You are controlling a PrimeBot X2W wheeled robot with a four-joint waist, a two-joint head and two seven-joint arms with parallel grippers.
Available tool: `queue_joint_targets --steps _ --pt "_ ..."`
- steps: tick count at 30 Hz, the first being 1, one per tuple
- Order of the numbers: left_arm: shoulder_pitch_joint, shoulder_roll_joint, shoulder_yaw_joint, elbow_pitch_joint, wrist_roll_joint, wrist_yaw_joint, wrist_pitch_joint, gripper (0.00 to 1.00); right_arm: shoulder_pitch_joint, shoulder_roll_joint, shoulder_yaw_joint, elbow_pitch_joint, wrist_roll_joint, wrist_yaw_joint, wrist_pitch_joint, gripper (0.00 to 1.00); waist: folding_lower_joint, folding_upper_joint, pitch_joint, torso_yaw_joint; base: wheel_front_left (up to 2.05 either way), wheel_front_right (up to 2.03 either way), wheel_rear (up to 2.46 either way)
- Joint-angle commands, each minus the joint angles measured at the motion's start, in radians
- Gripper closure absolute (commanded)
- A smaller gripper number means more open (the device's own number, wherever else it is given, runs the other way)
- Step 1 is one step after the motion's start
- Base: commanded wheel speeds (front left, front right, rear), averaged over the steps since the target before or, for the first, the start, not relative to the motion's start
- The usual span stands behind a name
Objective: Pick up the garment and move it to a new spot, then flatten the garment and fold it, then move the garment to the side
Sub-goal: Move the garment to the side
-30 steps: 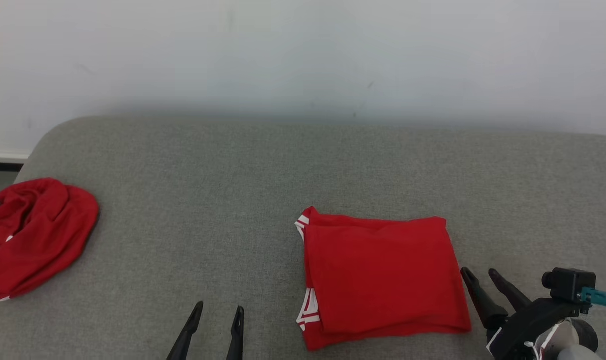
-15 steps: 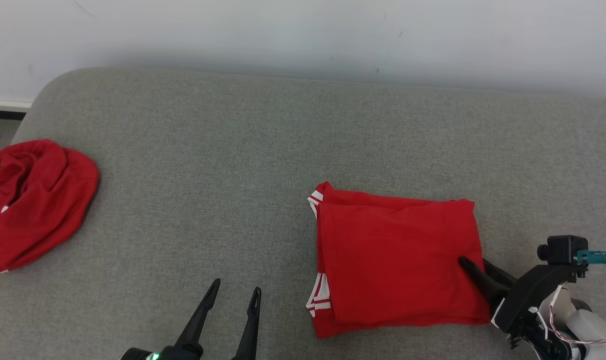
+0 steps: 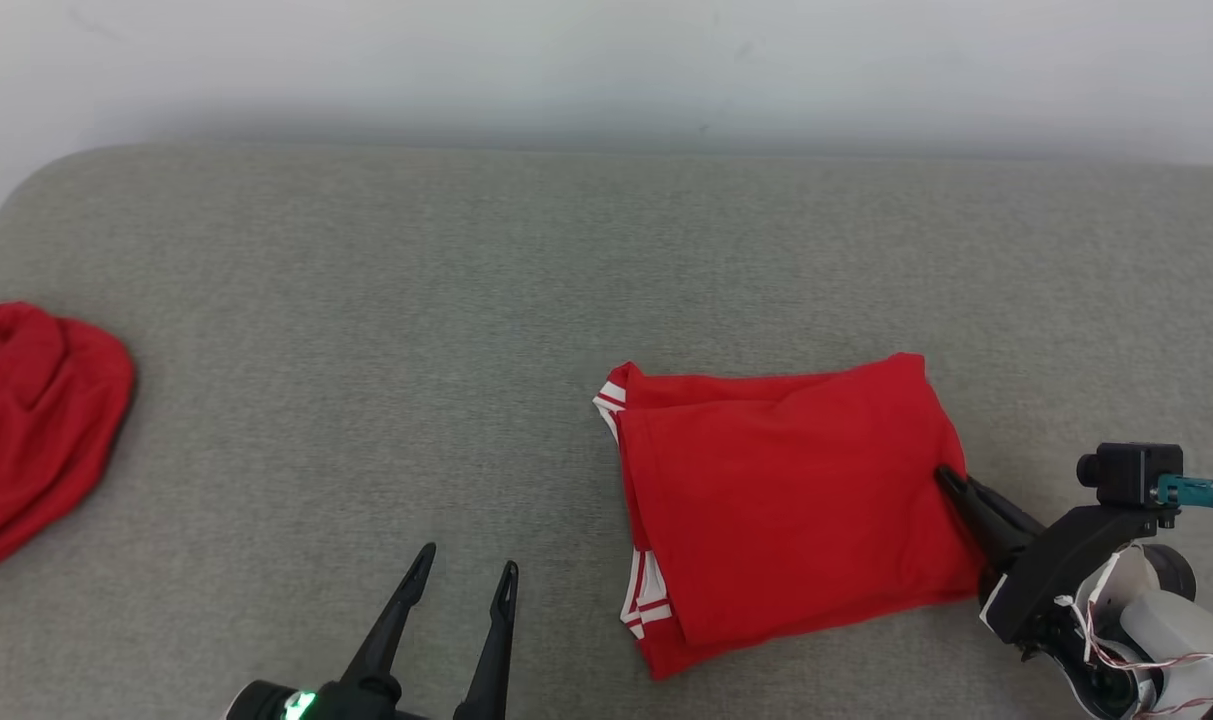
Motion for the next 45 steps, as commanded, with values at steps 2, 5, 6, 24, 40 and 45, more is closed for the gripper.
queue_joint_targets --steps 2,5,6,24,40,45 --pt "-0.019 0.007 0.001 -0.004 0.008 -0.003 -0.002 0.00 -0.022 -0.009 0.015 0.003 -0.010 -0.002 -0.029 1.00 0.0001 -0.0001 0.016 -0.043 0.00 0.00 0.00" --pt "-0.028 0.013 0.003 -0.009 0.011 -0.005 -0.002 0.00 -0.041 -0.010 0.039 0.008 -0.014 -0.002 -0.065 1.00 0.0001 -0.0001 0.027 -0.083 0.00 0.00 0.00" --pt "-0.031 0.014 0.001 -0.009 0.012 -0.005 -0.002 0.00 -0.046 -0.011 0.044 0.013 -0.017 -0.002 -0.077 1.00 0.0001 -0.0001 0.030 -0.096 0.00 0.00 0.00" --pt "-0.064 0.066 -0.008 -0.027 0.022 -0.006 -0.002 0.00 -0.079 0.025 0.105 0.059 0.011 -0.002 -0.183 1.00 0.0001 -0.0001 0.071 -0.366 0.00 0.00 0.00" --pt "-0.126 0.116 -0.057 -0.032 0.024 -0.007 -0.002 0.00 -0.139 0.047 0.083 0.086 -0.013 -0.003 -0.192 1.00 0.0001 -0.0001 0.133 -0.439 0.00 0.00 0.00" --pt "-0.180 0.130 -0.089 -0.046 0.022 -0.008 0.000 0.00 -0.207 0.049 0.052 0.112 -0.081 -0.003 -0.192 1.00 0.0001 -0.0001 0.187 -0.400 0.00 0.00 0.00"
